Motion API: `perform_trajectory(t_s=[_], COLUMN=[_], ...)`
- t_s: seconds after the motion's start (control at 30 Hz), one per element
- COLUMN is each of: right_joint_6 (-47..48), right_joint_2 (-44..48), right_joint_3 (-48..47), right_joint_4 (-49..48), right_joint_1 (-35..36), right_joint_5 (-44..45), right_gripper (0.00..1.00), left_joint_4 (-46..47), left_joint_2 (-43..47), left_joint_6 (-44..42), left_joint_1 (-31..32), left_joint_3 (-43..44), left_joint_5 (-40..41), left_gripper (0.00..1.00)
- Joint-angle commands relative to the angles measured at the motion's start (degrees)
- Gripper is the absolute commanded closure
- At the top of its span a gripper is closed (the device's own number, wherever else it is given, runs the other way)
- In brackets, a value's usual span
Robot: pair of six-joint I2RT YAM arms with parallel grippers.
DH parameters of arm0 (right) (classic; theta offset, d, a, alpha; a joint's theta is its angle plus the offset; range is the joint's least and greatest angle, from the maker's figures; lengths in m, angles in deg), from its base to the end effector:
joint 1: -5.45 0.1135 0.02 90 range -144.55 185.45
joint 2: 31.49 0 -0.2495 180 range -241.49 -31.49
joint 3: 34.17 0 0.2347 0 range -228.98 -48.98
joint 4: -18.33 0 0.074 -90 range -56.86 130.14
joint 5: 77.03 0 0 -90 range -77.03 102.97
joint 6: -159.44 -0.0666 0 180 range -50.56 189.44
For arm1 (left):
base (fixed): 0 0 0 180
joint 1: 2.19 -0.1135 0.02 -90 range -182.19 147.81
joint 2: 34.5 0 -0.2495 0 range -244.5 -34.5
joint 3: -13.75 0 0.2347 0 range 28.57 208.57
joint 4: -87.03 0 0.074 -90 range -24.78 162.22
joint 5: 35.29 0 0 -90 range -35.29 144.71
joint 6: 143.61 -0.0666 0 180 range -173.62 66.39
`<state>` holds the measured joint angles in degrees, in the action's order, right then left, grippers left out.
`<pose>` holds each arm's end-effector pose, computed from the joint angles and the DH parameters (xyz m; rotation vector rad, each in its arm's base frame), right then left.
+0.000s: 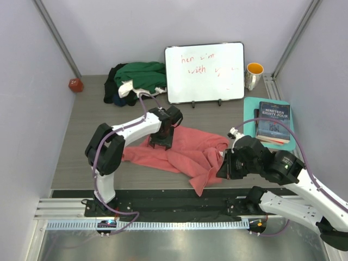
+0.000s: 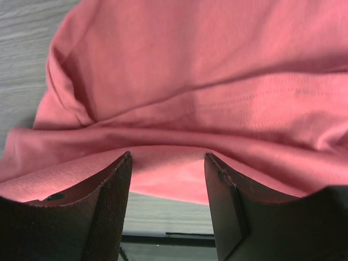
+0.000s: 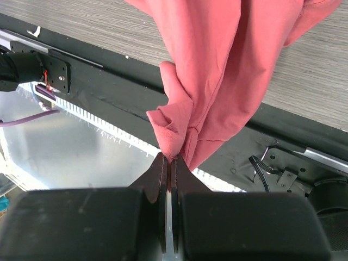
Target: Fold and stack the t-shirts
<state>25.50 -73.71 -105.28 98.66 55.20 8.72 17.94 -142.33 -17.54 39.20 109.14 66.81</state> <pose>0.0791 0.1011 0.2847 -0.1678 2.6314 0.7397 0.2689 -0.2183 0.1629 0.1116 2.8908 0.1052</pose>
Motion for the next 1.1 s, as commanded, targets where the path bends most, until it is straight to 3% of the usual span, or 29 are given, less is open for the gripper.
perform_trajectory(t_s=[0.0,0.3,0.43,0.8,0.93,1.07], right_joint_6=[0.70,4.48,5.45,6.77,7.21,7.38], right_joint_2=[0.47,-5.24,-7.18,-7.97,-8.85,-9.11], right_joint_3=[0.13,-1.19,-2.15,-3.65,-3.74,-4.00], right_joint_4=[-2.14,-8.20,-10.49,-10.32,-10.32,-10.50], right_joint_1=[0.16,1.31,2.19,2.27,2.19,2.19], right_joint_5=[-0.67,-0.93,-0.32,2.14,2.40,2.76], right_gripper=[0.99,0.99,0.99,0.99,0.99,0.99], left_joint_4=[3.31,2.60,-1.08,6.03,3.76,-0.03], left_joint_2=[-1.32,2.98,-1.75,9.73,17.02,23.45], left_joint_6=[0.49,-1.09,-1.80,3.29,5.58,7.95], left_joint_1=[-0.34,-0.43,-0.43,0.89,1.68,2.03], left_joint_3=[5.55,11.62,13.03,-11.04,-15.44,-17.64], left_joint_5=[1.61,3.20,2.23,-0.15,2.13,2.93], left_gripper=[0.43,0.40,0.45,0.46,0.79,0.95])
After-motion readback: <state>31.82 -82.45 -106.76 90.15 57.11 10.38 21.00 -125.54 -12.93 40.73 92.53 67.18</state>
